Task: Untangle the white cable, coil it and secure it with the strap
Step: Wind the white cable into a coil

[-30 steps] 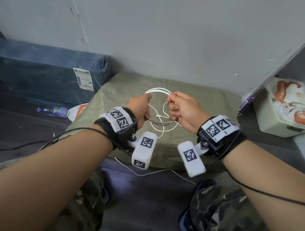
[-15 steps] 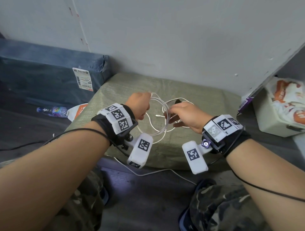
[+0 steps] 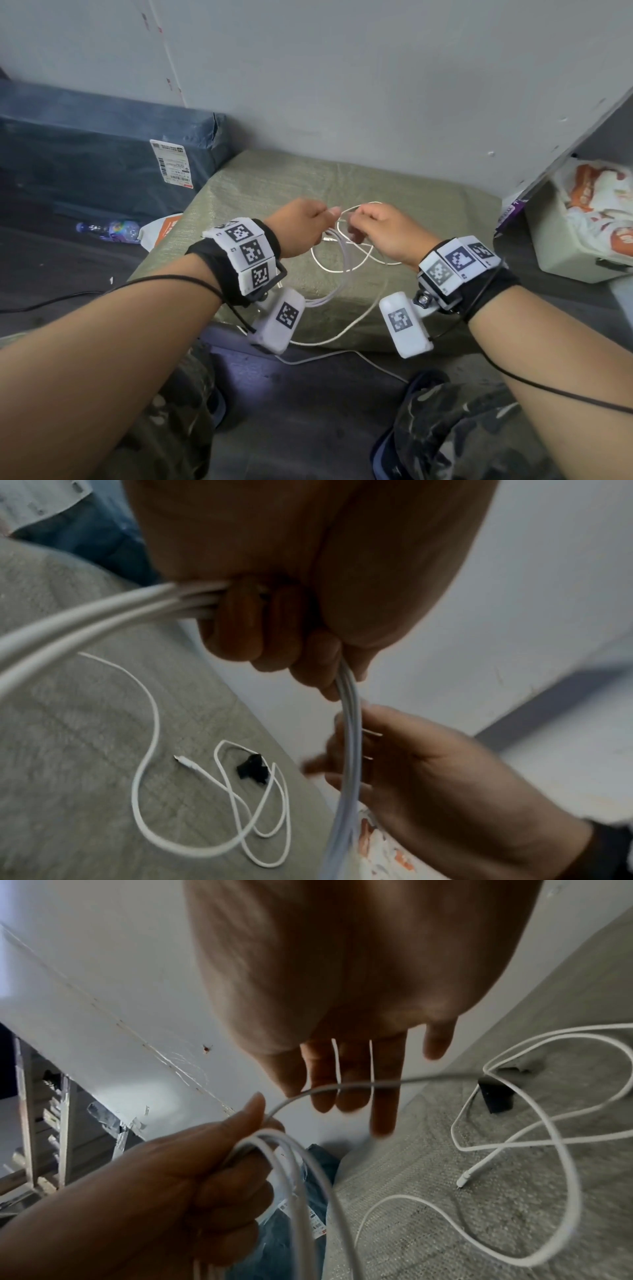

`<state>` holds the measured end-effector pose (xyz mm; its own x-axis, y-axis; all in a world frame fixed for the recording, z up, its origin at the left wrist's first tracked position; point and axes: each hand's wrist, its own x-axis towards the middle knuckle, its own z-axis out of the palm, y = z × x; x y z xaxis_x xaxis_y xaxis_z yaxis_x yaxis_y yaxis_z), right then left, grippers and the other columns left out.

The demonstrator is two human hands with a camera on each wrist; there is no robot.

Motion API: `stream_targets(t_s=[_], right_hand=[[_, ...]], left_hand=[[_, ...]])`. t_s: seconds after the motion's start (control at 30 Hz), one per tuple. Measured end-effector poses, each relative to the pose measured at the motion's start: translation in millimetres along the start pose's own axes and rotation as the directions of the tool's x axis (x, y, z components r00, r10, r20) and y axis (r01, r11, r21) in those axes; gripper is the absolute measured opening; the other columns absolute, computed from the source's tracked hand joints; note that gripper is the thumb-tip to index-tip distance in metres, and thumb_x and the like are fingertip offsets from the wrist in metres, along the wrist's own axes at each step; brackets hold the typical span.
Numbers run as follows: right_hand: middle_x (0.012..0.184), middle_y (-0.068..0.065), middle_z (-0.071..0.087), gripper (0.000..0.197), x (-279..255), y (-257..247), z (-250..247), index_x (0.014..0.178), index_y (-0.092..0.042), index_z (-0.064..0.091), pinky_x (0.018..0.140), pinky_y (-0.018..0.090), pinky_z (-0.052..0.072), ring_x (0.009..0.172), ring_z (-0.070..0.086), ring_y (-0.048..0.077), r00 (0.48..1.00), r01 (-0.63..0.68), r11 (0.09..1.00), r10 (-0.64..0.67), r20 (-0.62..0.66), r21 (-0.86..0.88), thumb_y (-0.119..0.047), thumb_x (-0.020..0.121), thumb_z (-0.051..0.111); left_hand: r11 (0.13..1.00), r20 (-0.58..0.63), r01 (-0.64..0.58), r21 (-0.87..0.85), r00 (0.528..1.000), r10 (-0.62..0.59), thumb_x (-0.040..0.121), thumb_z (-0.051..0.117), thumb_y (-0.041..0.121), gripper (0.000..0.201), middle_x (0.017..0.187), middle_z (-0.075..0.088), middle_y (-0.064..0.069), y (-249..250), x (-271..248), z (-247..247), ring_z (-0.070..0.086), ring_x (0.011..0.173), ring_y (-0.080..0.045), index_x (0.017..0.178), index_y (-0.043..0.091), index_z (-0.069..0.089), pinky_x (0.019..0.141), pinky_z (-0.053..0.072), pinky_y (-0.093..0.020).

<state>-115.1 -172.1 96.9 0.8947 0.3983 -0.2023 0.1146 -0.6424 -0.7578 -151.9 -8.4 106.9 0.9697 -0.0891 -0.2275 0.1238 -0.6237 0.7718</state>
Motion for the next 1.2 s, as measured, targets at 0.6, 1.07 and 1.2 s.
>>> stream_targets(t_s=[0.6, 1.07, 1.2], right_hand=[[0.068, 0.006, 0.059, 0.011, -6.8, -9.9, 8.2, 0.100, -0.008, 0.051, 0.045, 0.026, 0.047, 0.040, 0.048, 0.011, 0.999, 0.006, 0.971, 0.004, -0.040, 0.240, -0.018, 0.096, 0.049], [0.062, 0.002, 0.059, 0.025, -2.6, -7.4, 7.7, 0.085, -0.012, 0.057, 0.073, 0.035, 0.044, 0.066, 0.061, 0.019, 0.988, -0.154, 0.798, 0.140, 0.068, 0.583, -0.032, 0.097, 0.048], [0.048, -0.007, 0.032, 0.026, -2.3, -8.6, 8.0, 0.077, -0.013, 0.048, 0.056, 0.031, 0.046, 0.036, 0.031, 0.007, 0.990, -0.132, 0.756, 0.134, 0.046, 0.641, -0.026, 0.099, 0.044]], left_hand=[[0.944, -0.115, 0.130, -0.302, 0.979, -0.171, 0.097, 0.038, 0.044, 0.045, 0.059, 0.036, 0.000, -10.5, 14.6, -2.8, 0.032, 0.049, -0.017, 0.063, 0.015, 0.041, 0.051, 0.031, -0.027], [0.710, -0.027, 0.060, -0.702, 0.993, -0.111, 0.100, 0.037, 0.038, 0.038, 0.054, 0.029, 0.005, -4.7, 6.1, -0.2, 0.025, 0.039, -0.007, 0.067, 0.018, 0.039, 0.043, 0.027, -0.021], [0.731, 0.014, 0.083, -0.677, 0.995, -0.100, 0.100, 0.038, 0.037, 0.038, 0.052, 0.031, 0.005, -4.5, 6.1, 0.2, 0.028, 0.042, -0.009, 0.068, 0.018, 0.042, 0.048, 0.035, -0.024]])
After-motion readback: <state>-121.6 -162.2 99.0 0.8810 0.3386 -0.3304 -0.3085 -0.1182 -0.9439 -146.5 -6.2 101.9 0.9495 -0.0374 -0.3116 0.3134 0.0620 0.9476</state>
